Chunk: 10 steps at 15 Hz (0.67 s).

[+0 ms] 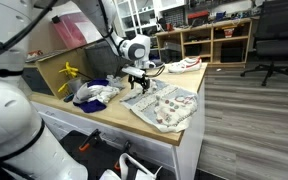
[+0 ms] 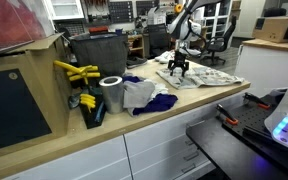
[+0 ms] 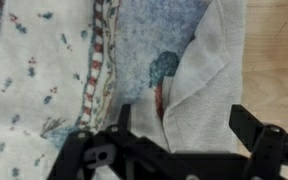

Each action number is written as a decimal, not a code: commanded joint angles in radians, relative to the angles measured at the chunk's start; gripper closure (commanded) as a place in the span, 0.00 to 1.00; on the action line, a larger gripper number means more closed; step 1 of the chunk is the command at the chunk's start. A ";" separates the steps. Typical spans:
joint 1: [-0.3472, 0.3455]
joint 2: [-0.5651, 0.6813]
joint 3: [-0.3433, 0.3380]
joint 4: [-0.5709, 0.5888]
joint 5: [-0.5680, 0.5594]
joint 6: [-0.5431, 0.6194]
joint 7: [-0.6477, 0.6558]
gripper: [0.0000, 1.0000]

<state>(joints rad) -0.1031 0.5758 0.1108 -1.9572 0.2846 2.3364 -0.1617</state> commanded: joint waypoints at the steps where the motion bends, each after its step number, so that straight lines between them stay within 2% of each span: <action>1: 0.017 -0.033 0.002 -0.022 0.044 -0.034 0.075 0.00; 6: 0.037 -0.024 -0.009 -0.018 0.077 -0.010 0.157 0.00; 7: 0.037 -0.022 -0.013 -0.016 0.078 -0.011 0.168 0.03; 8: 0.036 -0.022 -0.018 -0.015 0.077 -0.012 0.180 0.26; 10: 0.033 -0.023 -0.030 -0.018 0.075 -0.015 0.204 0.30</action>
<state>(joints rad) -0.0739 0.5756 0.1010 -1.9583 0.3398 2.3286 0.0026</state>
